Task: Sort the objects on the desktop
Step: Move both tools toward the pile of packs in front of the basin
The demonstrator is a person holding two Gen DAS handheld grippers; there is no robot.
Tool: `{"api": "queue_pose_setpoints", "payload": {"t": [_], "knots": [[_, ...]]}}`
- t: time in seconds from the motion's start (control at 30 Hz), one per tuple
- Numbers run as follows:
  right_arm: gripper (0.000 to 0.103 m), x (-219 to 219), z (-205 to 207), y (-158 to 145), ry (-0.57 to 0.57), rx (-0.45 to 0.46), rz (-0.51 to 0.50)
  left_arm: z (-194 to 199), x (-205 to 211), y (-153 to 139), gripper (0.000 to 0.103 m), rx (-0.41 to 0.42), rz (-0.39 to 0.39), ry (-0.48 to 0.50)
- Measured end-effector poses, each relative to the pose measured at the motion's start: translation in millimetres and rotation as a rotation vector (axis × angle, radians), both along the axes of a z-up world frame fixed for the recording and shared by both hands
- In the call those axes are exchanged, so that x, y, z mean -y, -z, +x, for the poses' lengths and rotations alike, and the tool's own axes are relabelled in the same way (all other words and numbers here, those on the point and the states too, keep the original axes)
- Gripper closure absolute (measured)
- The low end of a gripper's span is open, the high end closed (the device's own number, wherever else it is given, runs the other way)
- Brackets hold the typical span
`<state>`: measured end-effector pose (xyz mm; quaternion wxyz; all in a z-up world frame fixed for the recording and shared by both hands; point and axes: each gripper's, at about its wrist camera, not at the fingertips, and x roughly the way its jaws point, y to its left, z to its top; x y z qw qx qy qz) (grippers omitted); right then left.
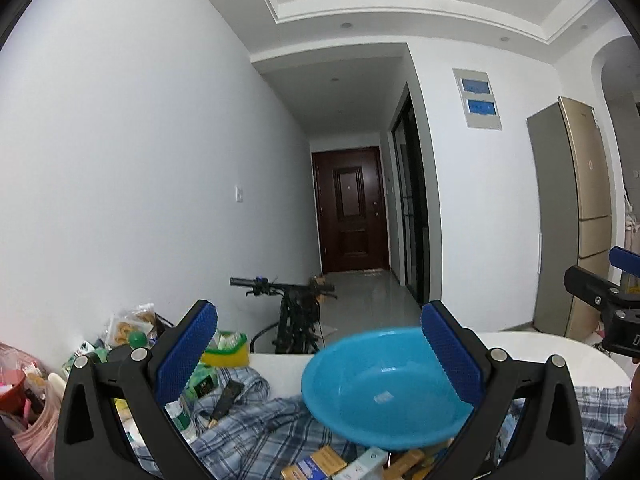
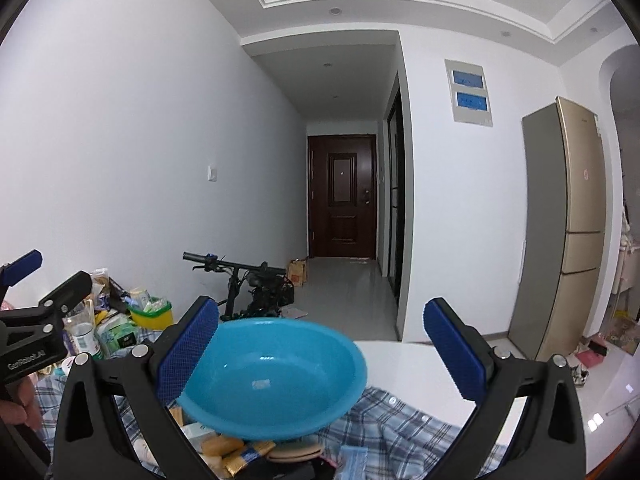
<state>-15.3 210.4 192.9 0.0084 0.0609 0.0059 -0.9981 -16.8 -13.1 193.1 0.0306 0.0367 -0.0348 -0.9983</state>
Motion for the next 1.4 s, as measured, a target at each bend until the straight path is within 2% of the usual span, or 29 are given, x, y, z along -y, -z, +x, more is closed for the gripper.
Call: {"api": "queue_pose_setpoints", "payload": {"t": [0.13, 0.3, 0.47, 0.57, 0.63, 0.7, 0.77, 0.9, 1.03, 1.2, 1.4], "knots": [[0.0, 0, -2, -4, -0.006, 0.034, -0.004, 0, 1, -5, 0.0, 0.011, 0.012, 0.017], [0.0, -4, -17, 12, -0.019, 0.185, -0.004, -8, -4, 6, 0.0, 0.095, -0.024, 0.028], [0.0, -15, -19, 35, -0.005, 0.249, -0.019, -18, -1, 35, 0.0, 0.217, 0.001, 0.029], [0.0, -19, -21, 53, -0.005, 0.313, -0.015, -25, -3, 57, 0.0, 0.315, -0.009, 0.031], [0.0, -21, -19, 68, -0.004, 0.355, -0.014, -29, -3, 71, 0.0, 0.403, 0.016, 0.078], [0.0, -23, -14, 82, -0.004, 0.385, -0.017, -27, -5, 84, 0.0, 0.444, 0.033, 0.104], [0.0, -24, -11, 91, -0.005, 0.407, -0.019, -25, -8, 94, 0.0, 0.471, 0.02, 0.088], [0.0, -24, -9, 110, -0.01, 0.461, -0.025, -26, -9, 116, 0.0, 0.538, 0.046, 0.098], [0.0, -21, -7, 123, -0.016, 0.505, -0.02, -22, -11, 128, 0.0, 0.577, 0.052, 0.086], [0.0, -22, -2, 127, -0.02, 0.518, -0.037, -20, -13, 129, 0.0, 0.583, 0.043, 0.086], [0.0, -24, 2, 131, 0.005, 0.512, 0.01, -20, -30, 137, 0.0, 0.61, 0.042, 0.143]]}}
